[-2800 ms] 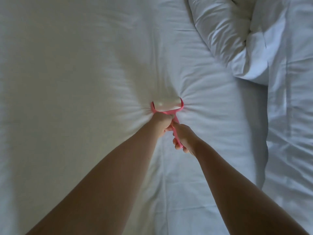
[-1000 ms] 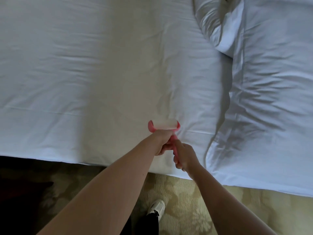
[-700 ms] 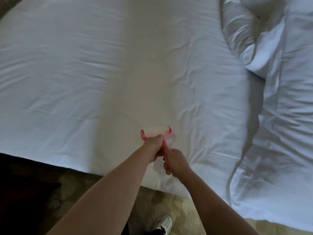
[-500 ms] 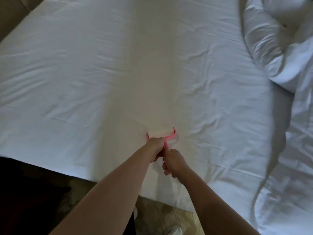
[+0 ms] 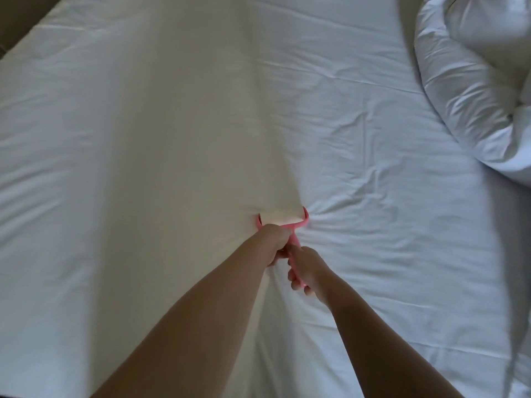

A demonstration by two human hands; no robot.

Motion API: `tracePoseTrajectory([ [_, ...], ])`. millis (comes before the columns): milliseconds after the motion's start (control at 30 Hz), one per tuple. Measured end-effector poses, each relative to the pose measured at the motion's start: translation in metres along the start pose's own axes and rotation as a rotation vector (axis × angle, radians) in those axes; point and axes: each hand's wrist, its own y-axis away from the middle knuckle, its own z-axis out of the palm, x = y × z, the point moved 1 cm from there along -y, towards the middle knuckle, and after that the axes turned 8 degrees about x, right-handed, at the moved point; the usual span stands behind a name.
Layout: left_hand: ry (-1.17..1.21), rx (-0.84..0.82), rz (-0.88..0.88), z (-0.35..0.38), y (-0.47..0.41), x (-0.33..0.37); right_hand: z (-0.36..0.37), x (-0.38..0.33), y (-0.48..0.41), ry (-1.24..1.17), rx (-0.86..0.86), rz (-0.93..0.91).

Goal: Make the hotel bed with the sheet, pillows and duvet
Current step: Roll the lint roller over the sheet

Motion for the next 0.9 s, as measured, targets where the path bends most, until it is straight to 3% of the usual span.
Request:
tracePoseTrajectory([
  [300, -0.024, 0.061, 0.085, -0.033, -0.056, 0.073, -0.003, -0.079, -0.054, -0.008, -0.003, -0.022],
  [533, -0.028, 0.142, 0.037, -0.071, -0.096, 0.146, -0.006, -0.159, -0.109, 0.002, -0.018, -0.114],
  [733, -0.043, 0.262, 0.124, -0.103, -0.131, 0.204, -0.003, -0.224, -0.151, -0.032, -0.032, -0.182],
  [900, 0.032, 0.267, 0.202, -0.12, -0.157, 0.242, -0.012, -0.266, -0.174, -0.039, -0.063, -0.159],
])
